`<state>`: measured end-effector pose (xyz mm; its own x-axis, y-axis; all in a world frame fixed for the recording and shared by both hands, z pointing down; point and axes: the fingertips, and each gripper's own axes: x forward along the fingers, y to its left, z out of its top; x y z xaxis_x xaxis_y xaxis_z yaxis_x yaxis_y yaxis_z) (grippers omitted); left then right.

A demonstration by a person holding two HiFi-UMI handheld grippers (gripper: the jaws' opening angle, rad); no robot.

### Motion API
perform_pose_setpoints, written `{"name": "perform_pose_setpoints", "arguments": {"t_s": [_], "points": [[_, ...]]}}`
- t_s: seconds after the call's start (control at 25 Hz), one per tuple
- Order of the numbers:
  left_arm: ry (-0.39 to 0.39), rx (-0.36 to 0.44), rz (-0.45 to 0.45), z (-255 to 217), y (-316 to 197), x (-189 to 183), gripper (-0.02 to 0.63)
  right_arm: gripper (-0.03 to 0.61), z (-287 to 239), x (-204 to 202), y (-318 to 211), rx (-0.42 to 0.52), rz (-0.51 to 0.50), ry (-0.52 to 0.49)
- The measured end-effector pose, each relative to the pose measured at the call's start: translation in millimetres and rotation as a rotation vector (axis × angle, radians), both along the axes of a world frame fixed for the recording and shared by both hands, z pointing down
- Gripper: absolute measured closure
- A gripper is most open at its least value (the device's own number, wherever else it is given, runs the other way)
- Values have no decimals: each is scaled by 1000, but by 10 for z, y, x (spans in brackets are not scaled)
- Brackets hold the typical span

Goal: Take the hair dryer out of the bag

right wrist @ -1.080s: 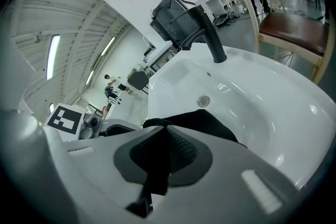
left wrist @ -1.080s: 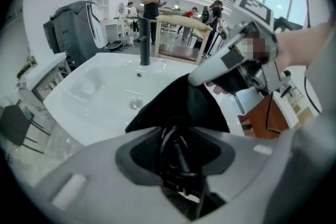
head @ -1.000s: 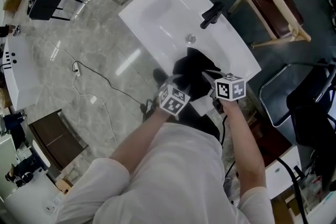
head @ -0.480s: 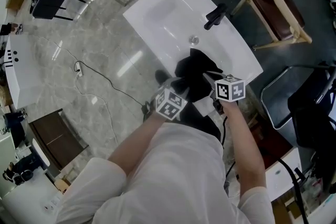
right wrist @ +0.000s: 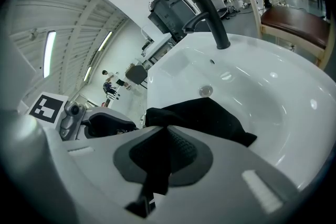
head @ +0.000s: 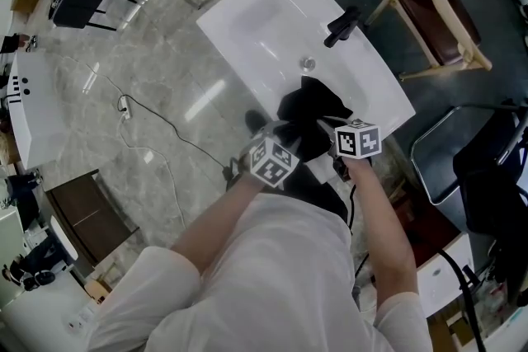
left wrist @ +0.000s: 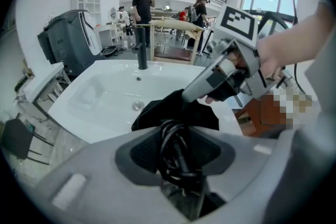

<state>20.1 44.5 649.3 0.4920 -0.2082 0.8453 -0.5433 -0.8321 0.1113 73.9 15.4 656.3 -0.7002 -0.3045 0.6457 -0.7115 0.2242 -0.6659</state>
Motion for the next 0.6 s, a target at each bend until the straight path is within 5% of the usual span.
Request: {"name": "perform_pose_setpoints", "arguments": {"t_s": [0.6], "points": [[25,-12,4,-241,-42,-115,456,525,145,-144,-67,-26,43,-49]]}}
